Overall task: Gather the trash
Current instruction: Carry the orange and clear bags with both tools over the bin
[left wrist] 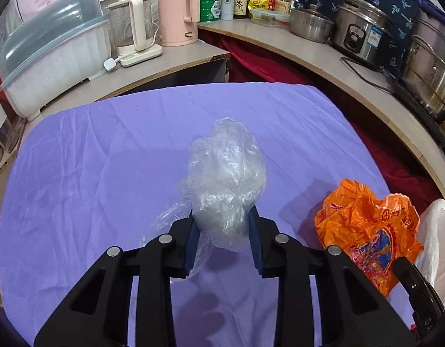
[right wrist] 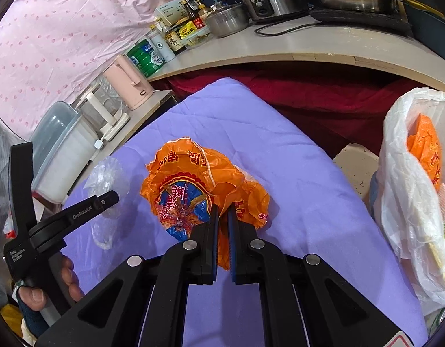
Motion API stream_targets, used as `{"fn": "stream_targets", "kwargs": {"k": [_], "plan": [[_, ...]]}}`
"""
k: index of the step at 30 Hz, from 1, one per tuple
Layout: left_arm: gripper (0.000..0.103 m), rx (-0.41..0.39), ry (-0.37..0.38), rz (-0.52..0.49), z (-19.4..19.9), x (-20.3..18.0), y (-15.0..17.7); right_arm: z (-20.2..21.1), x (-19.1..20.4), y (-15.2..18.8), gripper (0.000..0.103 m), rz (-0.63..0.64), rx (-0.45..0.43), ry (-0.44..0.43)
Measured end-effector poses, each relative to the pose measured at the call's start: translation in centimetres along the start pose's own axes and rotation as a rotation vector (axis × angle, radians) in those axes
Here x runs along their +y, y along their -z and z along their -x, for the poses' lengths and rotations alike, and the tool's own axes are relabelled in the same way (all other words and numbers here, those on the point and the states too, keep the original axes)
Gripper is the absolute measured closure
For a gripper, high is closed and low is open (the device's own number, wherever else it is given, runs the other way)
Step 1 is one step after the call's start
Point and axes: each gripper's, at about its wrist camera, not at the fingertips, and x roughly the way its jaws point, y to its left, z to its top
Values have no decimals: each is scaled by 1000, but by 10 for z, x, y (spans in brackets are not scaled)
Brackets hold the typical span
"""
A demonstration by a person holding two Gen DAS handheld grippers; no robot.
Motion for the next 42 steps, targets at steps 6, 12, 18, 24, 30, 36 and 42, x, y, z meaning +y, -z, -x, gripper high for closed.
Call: {"fn": "stream_targets", "kwargs": {"k": [6,12,18,24,30,36,42], "plan": [[74,-28,16,-29,40,-22,13,39,-5,4,97,-7,-40,-6],[74,-57,41,-59,85,-48,31,87,-22,7,97,-21,-88,-1],[74,-76,81,-110,124,-85,55,135,-46,14,97,-31,-138,14],[74,-89,139,-180,156,-134,82,179,-81,25,97,-68,-186,38],[74,-85,199,-247,176,-185,105,219,-127,35,97,-116,-232,81],[74,-81,252,-323,185,-238,119,248,-171,40,97,-175,-271,128],[74,-75,290,-378,188,-279,127,264,-204,39,97,-219,-299,156]]}}
